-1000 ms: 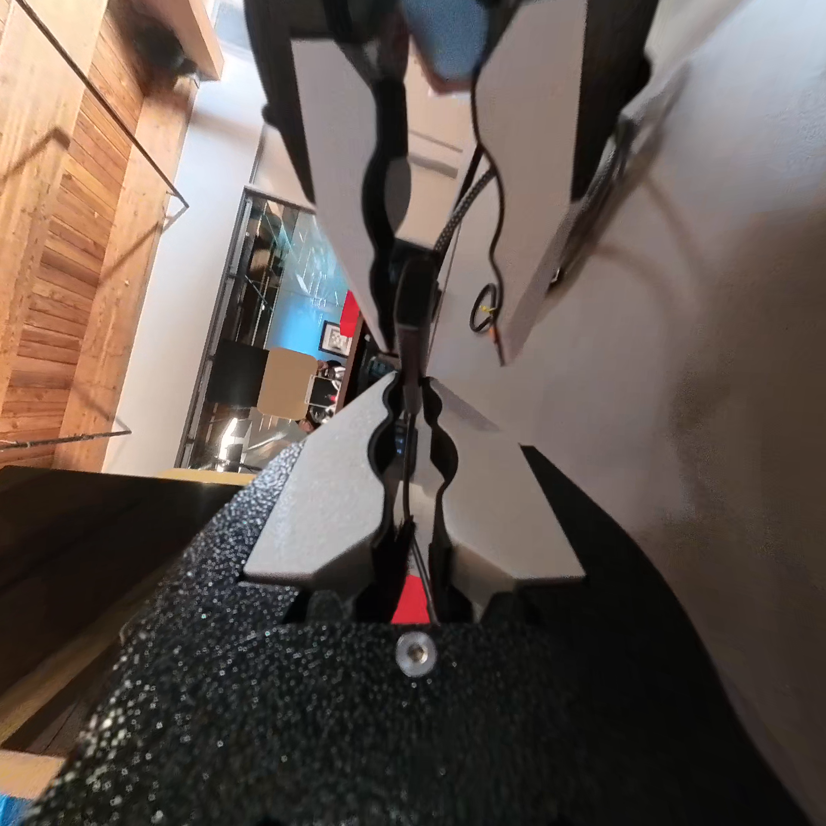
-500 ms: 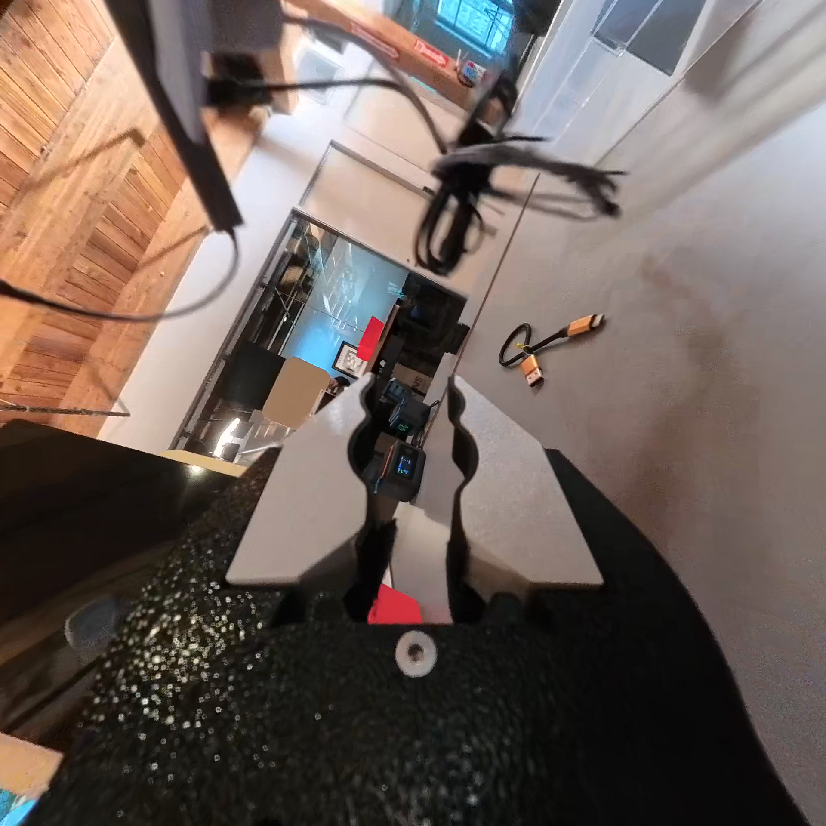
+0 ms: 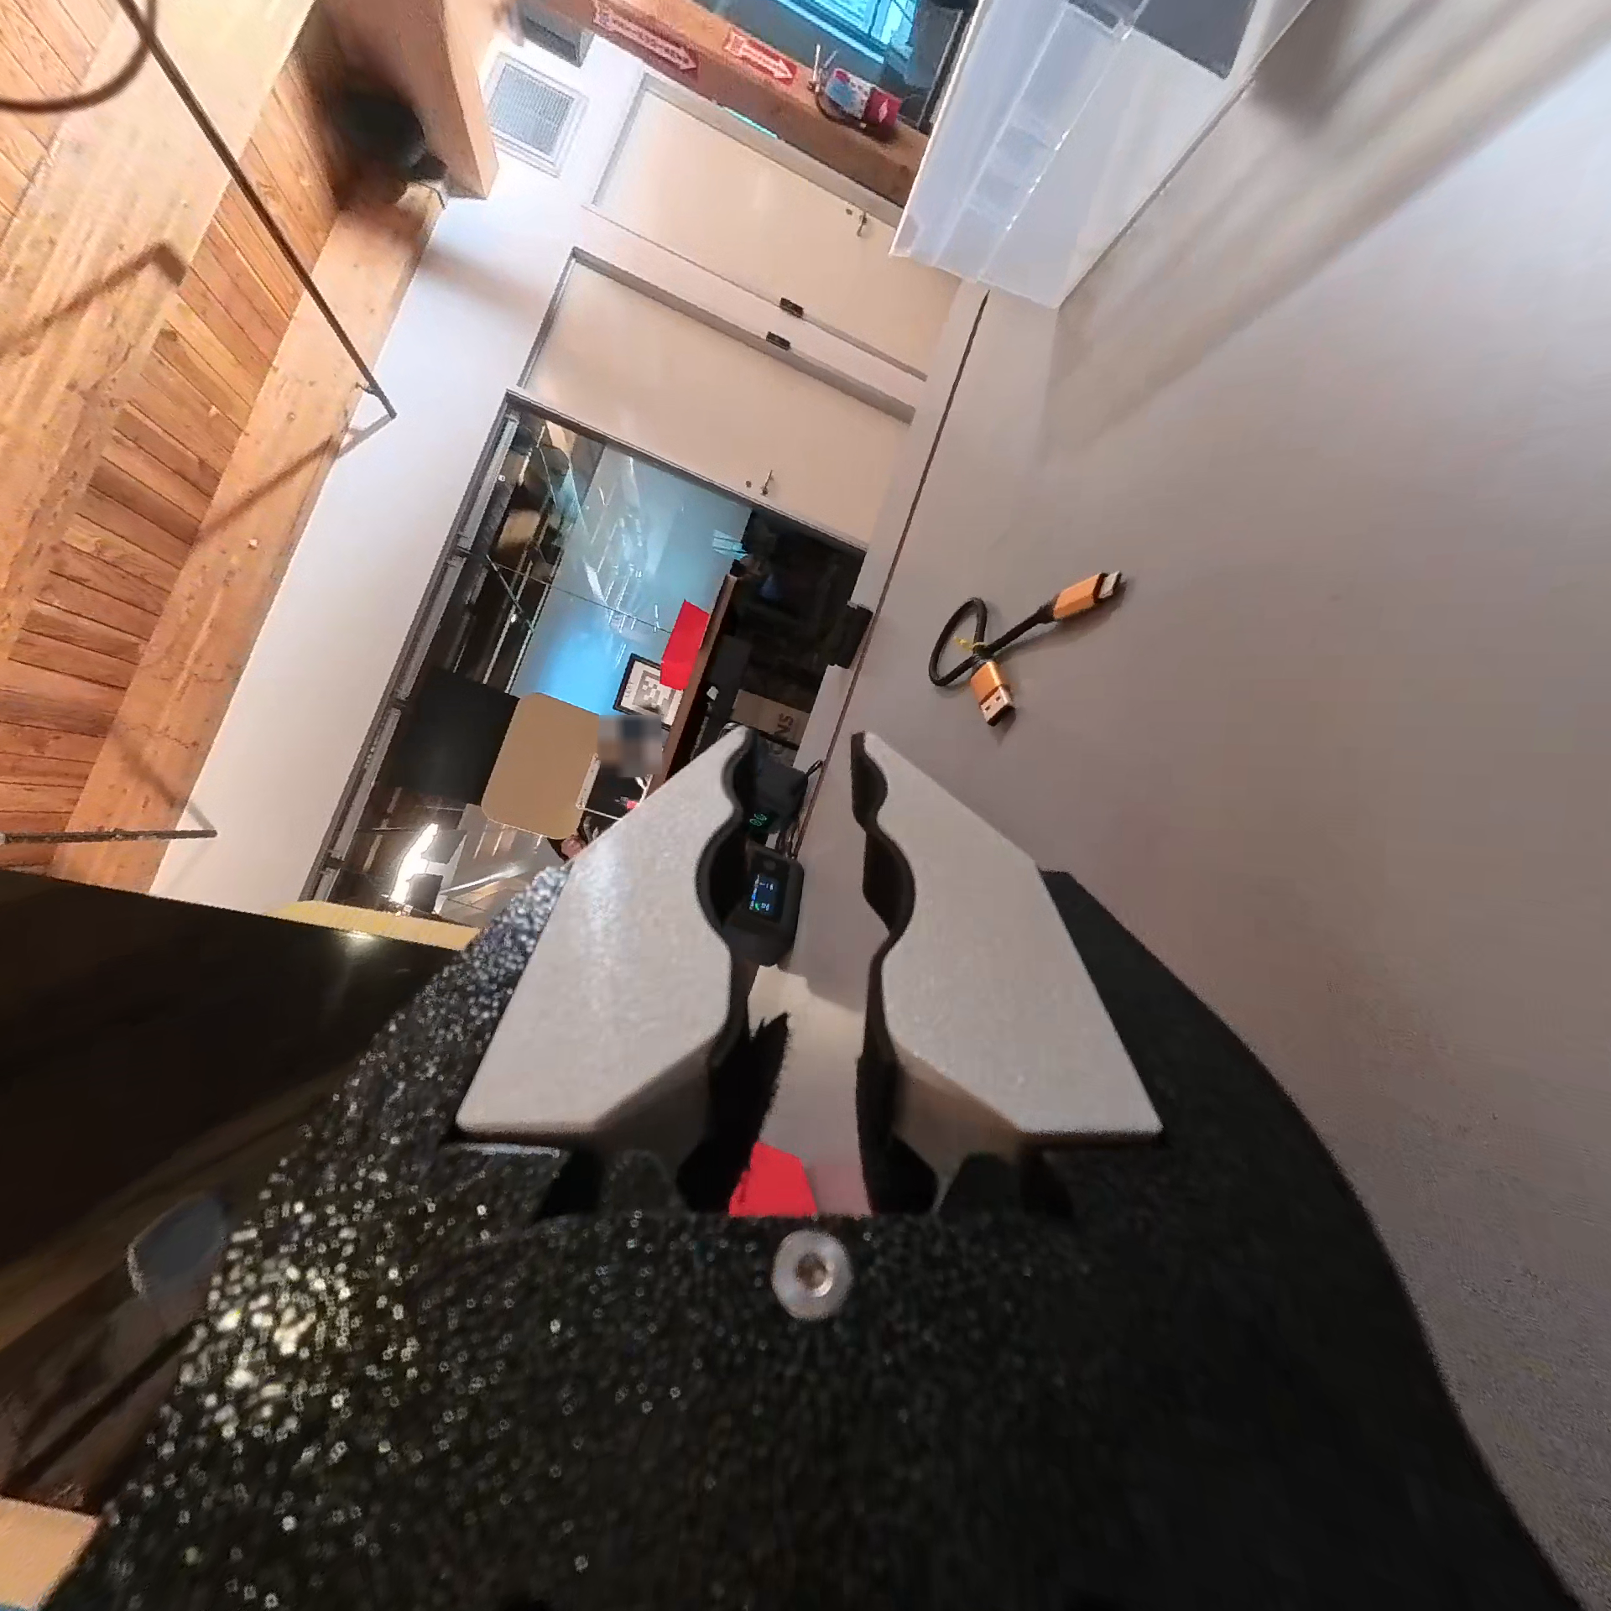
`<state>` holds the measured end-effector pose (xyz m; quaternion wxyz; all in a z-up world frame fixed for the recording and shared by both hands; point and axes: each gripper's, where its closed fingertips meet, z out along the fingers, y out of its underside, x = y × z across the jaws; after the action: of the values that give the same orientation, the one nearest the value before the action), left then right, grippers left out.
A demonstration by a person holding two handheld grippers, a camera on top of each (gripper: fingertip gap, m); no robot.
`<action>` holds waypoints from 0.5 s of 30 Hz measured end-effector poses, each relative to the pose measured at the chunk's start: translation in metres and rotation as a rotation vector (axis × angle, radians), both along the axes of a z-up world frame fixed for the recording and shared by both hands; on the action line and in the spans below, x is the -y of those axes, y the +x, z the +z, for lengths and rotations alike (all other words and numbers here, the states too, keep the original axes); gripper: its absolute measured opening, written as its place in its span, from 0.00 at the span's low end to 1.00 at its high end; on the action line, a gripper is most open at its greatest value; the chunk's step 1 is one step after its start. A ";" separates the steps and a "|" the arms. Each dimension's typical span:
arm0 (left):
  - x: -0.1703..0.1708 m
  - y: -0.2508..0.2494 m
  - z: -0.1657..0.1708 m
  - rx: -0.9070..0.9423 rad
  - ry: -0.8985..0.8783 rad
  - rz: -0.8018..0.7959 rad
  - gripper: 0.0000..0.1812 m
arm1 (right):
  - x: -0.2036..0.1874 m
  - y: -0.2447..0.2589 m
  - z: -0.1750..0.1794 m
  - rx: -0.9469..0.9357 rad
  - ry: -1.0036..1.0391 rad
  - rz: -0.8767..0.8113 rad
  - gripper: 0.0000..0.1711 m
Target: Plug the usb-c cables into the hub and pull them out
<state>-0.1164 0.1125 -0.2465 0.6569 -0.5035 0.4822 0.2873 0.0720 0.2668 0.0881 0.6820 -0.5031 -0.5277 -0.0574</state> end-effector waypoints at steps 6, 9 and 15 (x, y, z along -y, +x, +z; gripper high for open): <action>-0.003 0.002 -0.007 -0.018 -0.028 -0.002 0.09 | -0.031 0.062 -0.030 0.085 -0.037 -0.104 0.05; -0.004 0.003 -0.008 -0.020 -0.036 -0.006 0.07 | -0.043 0.086 -0.049 0.091 -0.074 -0.125 0.05; -0.007 0.007 -0.016 -0.045 -0.058 -0.011 0.07 | -0.066 0.116 -0.078 0.054 -0.024 -0.155 0.05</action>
<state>-0.1096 0.1193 -0.2626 0.6326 -0.5131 0.5076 0.2809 0.1882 0.3332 0.0105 0.6550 -0.5488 -0.5061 -0.1171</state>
